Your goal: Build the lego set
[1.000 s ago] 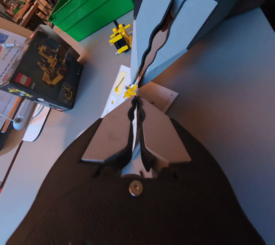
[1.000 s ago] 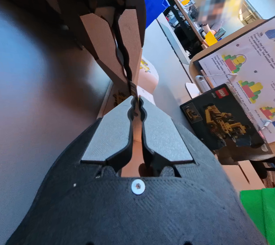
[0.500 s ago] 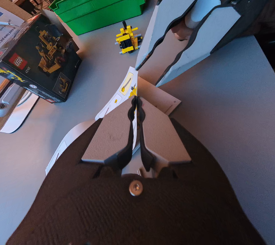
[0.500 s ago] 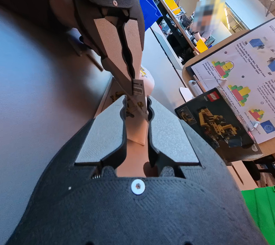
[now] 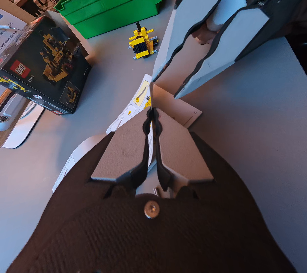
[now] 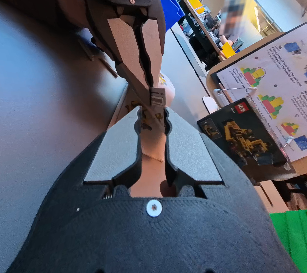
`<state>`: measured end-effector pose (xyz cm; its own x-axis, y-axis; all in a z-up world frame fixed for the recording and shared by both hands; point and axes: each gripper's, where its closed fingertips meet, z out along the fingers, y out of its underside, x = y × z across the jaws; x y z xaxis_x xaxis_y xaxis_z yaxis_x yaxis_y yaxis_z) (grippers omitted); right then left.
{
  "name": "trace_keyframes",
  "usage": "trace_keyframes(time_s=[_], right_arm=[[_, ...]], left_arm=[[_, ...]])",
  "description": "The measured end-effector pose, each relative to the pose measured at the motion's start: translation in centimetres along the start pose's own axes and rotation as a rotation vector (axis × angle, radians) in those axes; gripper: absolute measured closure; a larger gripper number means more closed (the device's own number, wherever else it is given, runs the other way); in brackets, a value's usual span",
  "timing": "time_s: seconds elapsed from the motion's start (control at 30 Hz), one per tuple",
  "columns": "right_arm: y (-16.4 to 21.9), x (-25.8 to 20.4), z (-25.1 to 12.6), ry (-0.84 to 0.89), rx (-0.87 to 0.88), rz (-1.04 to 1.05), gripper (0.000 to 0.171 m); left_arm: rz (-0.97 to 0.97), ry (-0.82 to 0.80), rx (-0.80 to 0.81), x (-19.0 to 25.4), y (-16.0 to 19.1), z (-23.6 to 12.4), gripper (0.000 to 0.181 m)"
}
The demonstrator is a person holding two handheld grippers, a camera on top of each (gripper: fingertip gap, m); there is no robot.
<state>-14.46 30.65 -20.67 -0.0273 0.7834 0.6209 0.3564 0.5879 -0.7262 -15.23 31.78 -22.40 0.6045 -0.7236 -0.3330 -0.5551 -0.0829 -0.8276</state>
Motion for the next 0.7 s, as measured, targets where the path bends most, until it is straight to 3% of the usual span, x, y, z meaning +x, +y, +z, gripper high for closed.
trace_keyframes(time_s=[0.7], right_arm=[[-0.09, 0.00, -0.01, 0.009, 0.000, -0.016, 0.153]], left_arm=[[0.007, -0.005, -0.004, -0.04, 0.06, -0.03, 0.181]])
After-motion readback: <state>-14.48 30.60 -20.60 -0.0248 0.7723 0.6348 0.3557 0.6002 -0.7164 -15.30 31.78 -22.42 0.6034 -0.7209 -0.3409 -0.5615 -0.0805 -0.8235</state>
